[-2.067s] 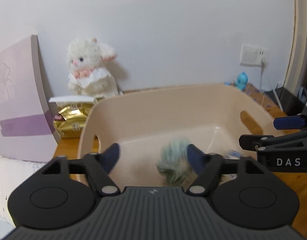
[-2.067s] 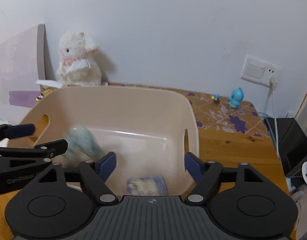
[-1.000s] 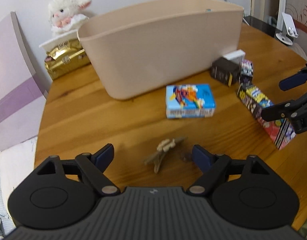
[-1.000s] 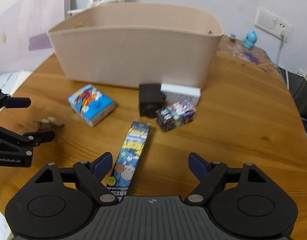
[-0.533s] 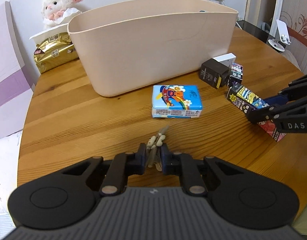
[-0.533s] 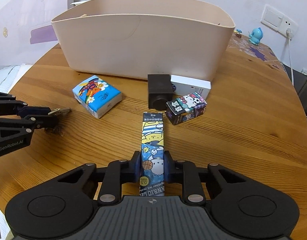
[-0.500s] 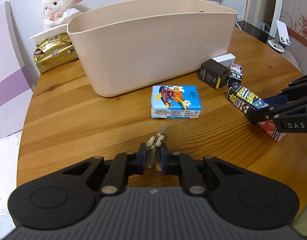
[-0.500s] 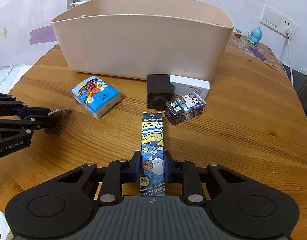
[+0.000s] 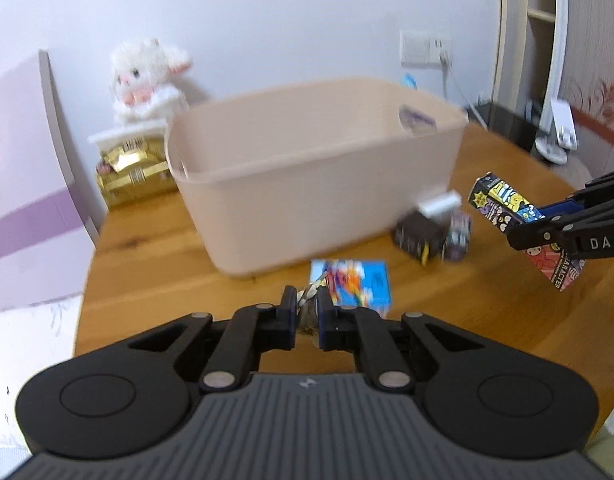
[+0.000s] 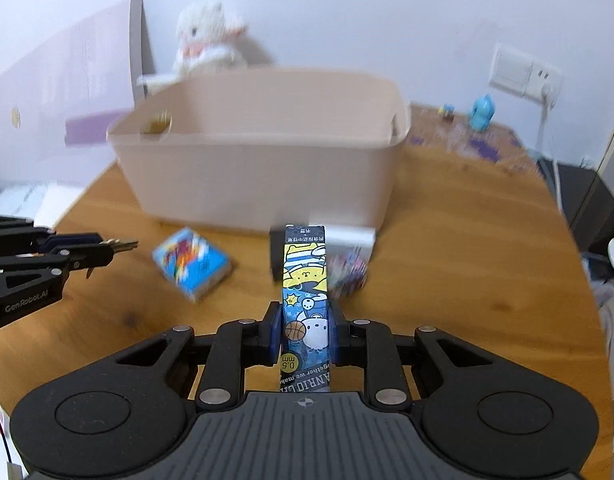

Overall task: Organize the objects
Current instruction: 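Carry the clip and snack box into the bin and open both tools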

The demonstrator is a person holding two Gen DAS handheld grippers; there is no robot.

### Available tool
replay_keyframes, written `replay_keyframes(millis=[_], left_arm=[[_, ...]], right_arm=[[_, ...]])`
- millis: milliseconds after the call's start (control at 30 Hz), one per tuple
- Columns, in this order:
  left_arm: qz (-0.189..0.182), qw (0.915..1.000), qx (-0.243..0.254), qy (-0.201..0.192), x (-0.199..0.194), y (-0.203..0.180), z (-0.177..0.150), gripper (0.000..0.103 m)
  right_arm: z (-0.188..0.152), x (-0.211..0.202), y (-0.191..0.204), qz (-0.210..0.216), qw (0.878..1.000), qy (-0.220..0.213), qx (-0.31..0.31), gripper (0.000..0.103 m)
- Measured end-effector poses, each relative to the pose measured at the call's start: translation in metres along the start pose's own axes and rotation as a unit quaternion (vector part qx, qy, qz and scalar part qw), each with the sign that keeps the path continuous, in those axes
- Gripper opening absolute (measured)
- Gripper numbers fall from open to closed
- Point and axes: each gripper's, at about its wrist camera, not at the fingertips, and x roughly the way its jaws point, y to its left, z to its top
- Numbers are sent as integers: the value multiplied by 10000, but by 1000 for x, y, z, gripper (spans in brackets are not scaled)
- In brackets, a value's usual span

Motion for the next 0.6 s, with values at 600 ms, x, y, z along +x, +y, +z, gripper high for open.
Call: replay_keyframes(millis=[600], left_arm=[[616,9943,-352,-795,27,9,99,11]], right_arm=[[105,-3,-44,-315,9956,-864,190,21]])
